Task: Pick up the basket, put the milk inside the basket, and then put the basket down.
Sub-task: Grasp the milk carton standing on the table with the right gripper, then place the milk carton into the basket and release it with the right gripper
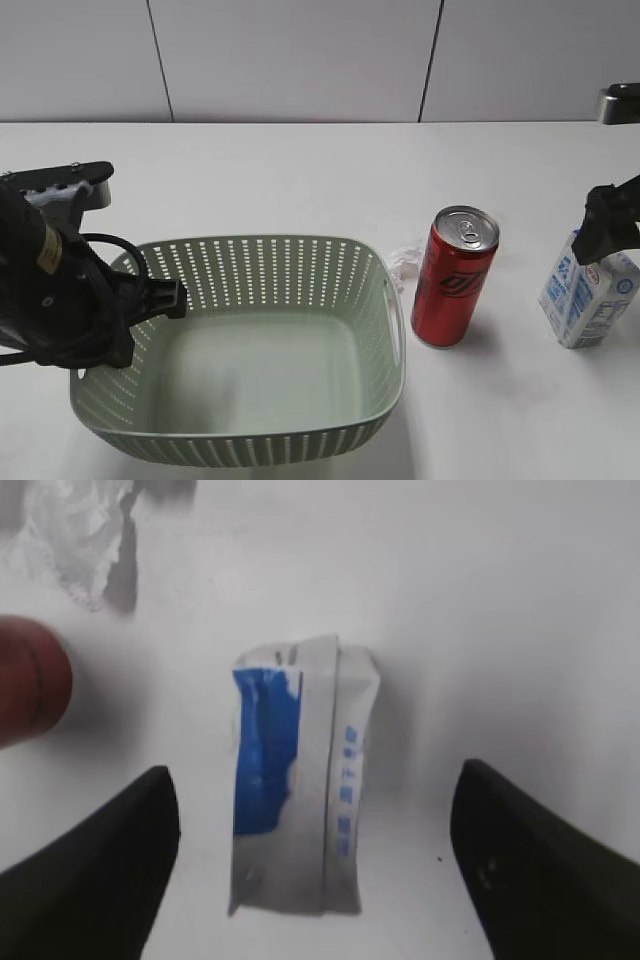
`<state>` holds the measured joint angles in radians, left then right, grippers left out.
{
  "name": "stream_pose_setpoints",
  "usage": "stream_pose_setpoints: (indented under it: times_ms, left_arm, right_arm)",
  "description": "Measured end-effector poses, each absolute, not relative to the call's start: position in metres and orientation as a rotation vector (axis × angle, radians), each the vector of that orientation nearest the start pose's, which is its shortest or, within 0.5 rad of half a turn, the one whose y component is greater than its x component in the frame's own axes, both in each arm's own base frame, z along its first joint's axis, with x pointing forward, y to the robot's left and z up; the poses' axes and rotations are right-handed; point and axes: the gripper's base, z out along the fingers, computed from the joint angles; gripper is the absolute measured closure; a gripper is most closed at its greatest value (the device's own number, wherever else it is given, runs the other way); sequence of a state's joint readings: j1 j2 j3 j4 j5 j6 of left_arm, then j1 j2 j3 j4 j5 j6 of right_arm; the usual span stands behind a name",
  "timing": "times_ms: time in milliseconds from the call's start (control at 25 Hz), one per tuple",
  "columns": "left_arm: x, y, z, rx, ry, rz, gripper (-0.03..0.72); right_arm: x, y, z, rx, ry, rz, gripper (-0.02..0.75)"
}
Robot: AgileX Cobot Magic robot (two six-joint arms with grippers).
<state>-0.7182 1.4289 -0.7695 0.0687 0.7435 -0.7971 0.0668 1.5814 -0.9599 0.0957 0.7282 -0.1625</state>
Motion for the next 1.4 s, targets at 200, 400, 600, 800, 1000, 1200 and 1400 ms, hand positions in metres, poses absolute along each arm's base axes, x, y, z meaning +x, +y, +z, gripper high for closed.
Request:
stream_pose_setpoints:
  times_ms: [200,400,600,800,1000,1200,1400]
  left_arm:
    - [0.186,-0.158,0.202,-0.057,2.919,-0.204,0.69]
    - [0.185,-0.158,0.202,-0.075,2.929,-0.217,0.69]
    - [0.185,-0.158,0.202,-0.078,2.931,-0.219,0.69]
    - [0.185,-0.158,0.202,-0.078,2.931,-0.219,0.69]
    - [0.185,-0.158,0.202,-0.078,2.931,-0.219,0.69]
    - [0.185,-0.159,0.202,-0.079,2.93,-0.222,0.69]
    - [0.185,-0.159,0.202,-0.079,2.929,-0.223,0.69]
  right_arm:
    - [0.309,0.026,0.182,-0.229,2.85,0.085,0.067]
    - [0.314,0.028,0.16,-0.207,2.914,0.112,0.116]
    - [0.314,0.029,0.159,-0.188,2.922,0.132,0.276]
    - [0.315,0.03,0.165,-0.156,2.964,0.146,0.423]
    - [0.309,0.029,0.178,-0.164,2.986,0.142,0.423]
    - [0.291,0.027,0.223,-0.19,2.892,0.122,0.424]
    - [0.262,0.026,0.275,-0.198,2.757,0.119,0.424]
